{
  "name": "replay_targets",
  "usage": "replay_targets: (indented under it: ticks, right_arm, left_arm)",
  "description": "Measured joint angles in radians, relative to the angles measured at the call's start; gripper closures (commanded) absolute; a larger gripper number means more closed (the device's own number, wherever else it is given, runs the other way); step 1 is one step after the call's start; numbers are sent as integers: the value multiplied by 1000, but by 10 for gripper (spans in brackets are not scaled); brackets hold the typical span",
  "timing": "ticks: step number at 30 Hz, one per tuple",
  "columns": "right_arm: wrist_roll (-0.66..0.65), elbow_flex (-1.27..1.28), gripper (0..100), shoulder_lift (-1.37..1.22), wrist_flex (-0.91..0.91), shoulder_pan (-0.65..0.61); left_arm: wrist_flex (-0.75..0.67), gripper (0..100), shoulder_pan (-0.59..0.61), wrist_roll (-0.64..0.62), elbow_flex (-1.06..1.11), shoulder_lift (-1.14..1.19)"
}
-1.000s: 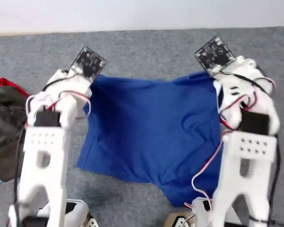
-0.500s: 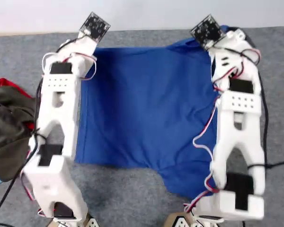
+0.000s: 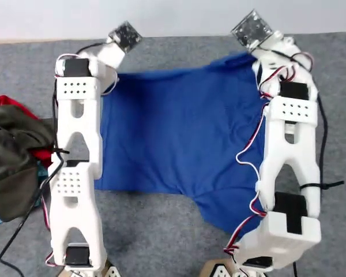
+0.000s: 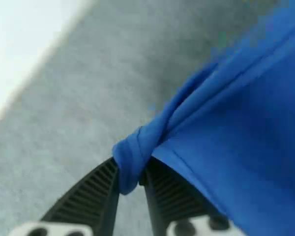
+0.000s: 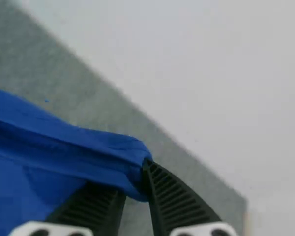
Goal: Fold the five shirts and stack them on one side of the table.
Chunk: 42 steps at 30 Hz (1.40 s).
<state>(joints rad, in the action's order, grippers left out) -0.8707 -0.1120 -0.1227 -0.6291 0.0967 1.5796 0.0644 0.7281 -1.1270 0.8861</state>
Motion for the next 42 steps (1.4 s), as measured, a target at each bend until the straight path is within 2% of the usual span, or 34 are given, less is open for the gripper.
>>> replay_targets:
  ticks: [3,10,20,26,31,42]
  right_arm:
    - [-2,0,988,51,-172,2]
    - [-3,0,988,155,-511,2]
    - [-3,0,988,244,-884,2]
    - [-3,-20,988,288,-1103,2]
    - [17,49,988,365,-1122,5]
    - [26,577,988,690,-1114,-43]
  left_arm:
    - [126,995,3,35,-66,21]
    - [147,995,18,54,-2,12]
    - [147,995,20,215,574,-282]
    - [147,994,20,267,876,-439]
    - [147,994,20,290,1019,-454]
    - [143,988,28,296,1056,-385]
